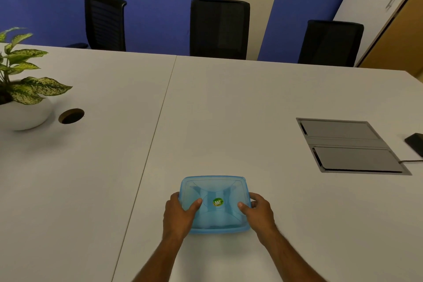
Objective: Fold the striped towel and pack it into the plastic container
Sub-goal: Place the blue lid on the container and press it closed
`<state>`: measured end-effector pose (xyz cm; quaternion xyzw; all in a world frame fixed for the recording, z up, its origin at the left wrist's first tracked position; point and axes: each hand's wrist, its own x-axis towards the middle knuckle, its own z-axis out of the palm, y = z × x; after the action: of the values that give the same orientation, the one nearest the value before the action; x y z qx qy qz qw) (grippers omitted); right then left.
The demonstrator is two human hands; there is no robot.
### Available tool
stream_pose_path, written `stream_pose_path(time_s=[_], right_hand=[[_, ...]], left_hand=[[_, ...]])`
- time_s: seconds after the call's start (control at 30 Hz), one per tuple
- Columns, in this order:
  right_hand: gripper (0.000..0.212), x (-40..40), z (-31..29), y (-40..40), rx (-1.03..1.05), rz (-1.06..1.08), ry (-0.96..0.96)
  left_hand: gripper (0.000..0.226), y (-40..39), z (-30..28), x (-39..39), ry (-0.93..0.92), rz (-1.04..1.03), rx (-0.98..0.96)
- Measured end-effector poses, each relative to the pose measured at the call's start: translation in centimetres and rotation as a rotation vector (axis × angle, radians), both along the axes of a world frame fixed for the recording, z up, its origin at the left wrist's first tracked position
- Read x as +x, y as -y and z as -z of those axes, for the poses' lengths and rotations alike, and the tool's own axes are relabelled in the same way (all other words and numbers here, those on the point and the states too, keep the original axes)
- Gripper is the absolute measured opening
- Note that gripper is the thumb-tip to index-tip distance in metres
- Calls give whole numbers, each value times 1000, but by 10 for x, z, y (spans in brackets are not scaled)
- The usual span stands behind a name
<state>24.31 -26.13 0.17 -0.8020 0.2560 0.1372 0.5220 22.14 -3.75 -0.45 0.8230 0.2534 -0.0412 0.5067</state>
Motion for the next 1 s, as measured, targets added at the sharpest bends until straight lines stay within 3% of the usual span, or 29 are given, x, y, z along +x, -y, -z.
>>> stream_pose_path(time_s=[0.37, 0.57, 0.77, 1.0], right_hand=[[36, 7, 7, 3, 76, 41, -51], [37, 10, 10, 1, 40, 54, -58], [35, 10, 12, 2, 22, 52, -44], [33, 10, 14, 1, 9, 47, -20]], left_hand=[[60, -5, -11, 8, -134, 12, 78], [67, -12, -12, 21, -112, -17, -14], [44, -14, -14, 39, -90, -104, -22], [25, -17, -13, 52, -135, -182, -189]])
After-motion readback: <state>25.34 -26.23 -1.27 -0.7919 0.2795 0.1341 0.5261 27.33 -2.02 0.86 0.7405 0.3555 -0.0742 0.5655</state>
